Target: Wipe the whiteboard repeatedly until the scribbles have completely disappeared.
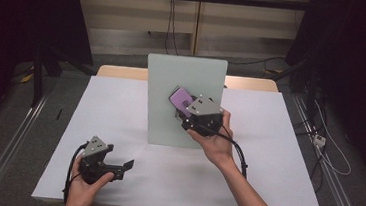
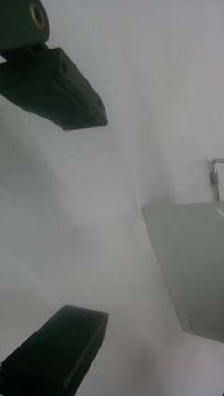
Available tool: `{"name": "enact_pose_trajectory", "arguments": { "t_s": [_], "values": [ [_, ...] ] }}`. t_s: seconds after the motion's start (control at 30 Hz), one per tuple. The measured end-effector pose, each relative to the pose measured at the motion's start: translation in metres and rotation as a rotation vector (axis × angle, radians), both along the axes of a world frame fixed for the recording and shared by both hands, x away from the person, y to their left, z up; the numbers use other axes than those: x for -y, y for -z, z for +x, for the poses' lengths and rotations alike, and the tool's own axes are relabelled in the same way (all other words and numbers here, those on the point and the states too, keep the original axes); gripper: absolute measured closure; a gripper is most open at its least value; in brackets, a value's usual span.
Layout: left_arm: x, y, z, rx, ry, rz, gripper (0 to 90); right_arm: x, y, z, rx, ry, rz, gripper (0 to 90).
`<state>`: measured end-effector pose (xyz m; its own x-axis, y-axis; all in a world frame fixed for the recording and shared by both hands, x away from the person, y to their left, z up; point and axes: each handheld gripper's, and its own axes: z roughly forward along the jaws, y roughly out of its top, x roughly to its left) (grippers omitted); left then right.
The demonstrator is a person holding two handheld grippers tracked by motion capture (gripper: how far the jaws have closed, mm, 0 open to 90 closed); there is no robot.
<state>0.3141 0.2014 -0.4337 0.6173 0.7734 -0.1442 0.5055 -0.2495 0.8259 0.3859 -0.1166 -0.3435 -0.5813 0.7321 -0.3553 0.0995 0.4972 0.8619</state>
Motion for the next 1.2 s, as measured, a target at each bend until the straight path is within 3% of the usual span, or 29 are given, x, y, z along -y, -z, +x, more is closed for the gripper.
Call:
{"name": "enact_pose_trajectory", "arguments": {
  "t_s": [0.47, 0.77, 0.97, 1.2],
  "values": [
    [0.000, -0.001, -0.001, 0.007, 0.003, -0.006, 6.4, 0.023, -0.042, 0.013, 0.080, 0.095, 0.034, 41.5],
    [0.000, -0.001, -0.001, 0.006, 0.003, -0.004, 6.4, 0.006, -0.032, 0.011, 0.087, 0.081, 0.009, 41.5],
    [0.000, -0.001, -0.002, 0.005, 0.001, -0.003, 6.4, -0.009, -0.018, 0.007, 0.077, 0.040, -0.041, 41.5],
    [0.000, -0.002, -0.003, 0.009, 0.000, -0.003, 6.4, -0.023, 0.004, 0.001, 0.036, -0.015, -0.079, 41.5]
  ]
}}
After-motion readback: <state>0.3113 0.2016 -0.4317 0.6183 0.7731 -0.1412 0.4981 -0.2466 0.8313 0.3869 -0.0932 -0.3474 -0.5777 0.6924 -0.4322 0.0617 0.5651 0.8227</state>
